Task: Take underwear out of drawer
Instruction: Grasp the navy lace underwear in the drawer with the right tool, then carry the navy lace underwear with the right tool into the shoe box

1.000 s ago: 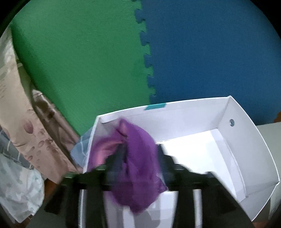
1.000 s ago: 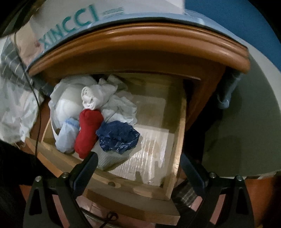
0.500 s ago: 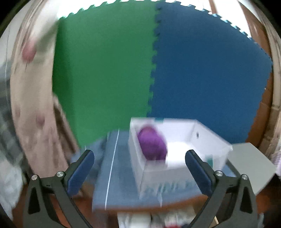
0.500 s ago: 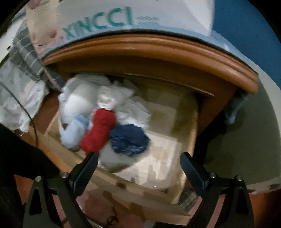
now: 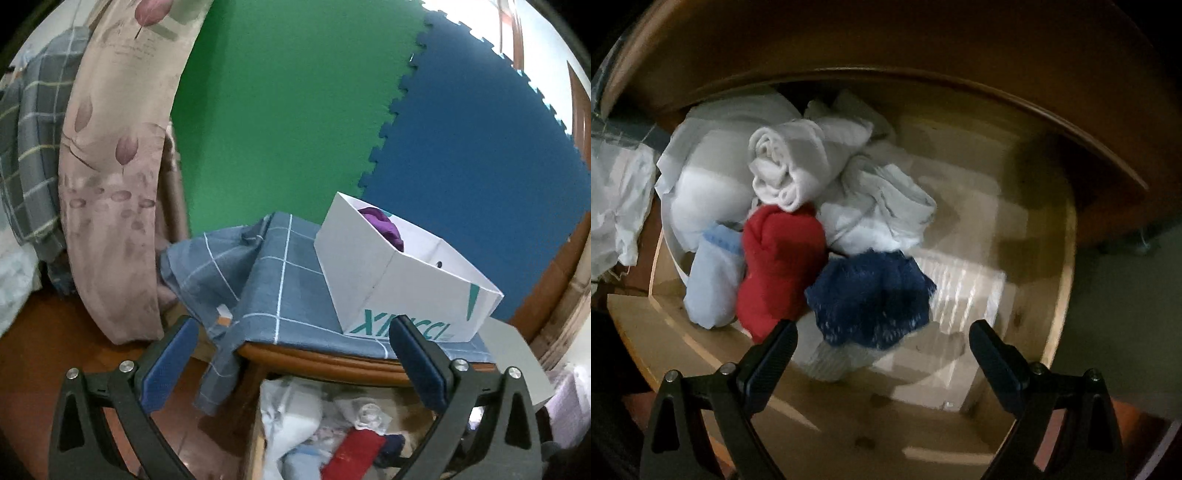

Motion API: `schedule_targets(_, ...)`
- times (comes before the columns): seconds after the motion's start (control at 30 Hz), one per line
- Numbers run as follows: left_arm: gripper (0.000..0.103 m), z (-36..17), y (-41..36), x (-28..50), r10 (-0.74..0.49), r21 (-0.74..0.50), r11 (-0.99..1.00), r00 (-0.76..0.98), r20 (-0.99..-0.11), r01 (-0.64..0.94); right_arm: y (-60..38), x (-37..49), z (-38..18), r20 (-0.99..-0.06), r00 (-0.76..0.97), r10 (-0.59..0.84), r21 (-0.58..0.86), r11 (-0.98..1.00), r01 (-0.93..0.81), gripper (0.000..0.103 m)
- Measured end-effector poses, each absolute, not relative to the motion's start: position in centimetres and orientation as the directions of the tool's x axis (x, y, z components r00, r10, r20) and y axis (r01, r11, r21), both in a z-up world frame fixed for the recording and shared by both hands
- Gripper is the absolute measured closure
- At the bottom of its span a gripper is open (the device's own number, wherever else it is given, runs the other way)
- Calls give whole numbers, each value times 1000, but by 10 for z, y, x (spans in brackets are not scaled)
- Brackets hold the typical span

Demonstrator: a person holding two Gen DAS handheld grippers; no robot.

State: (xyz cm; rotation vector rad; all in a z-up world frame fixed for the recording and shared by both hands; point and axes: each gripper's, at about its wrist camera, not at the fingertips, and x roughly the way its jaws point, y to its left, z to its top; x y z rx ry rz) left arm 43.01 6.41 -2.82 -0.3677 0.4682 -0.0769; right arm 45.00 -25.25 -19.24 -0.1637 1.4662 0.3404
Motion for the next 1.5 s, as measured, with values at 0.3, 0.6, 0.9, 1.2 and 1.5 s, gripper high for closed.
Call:
schedule_targets(0.3, 1, 7, 44, 388, -145, -327, 945, 899, -413, 2, -218, 443, -212, -996, 74, 57, 16, 883, -470, 76)
schedule_targets(0.6, 1, 20, 29, 376, -128, -281, 960, 883, -451, -5, -240, 400, -169, -965, 237, 110, 5, 915, -403, 86)
schedule_targets(0.9, 1, 11, 0, 374, -105, -166, 986, 845, -524, 20, -279, 365, -69, -891, 433, 135, 12, 962, -274, 86)
schedule_targets(1.2, 1, -2, -26, 370, -118, -70, 993, 812, -571, 96, -282, 380, 41, -770, 616, 167, 20, 971, -239, 86)
schedule_targets(1.5, 1, -7, -28, 372, -127, -65, 992, 784, -608, 110, -266, 409, 133, -652, 732, 198, 22, 970, -243, 86)
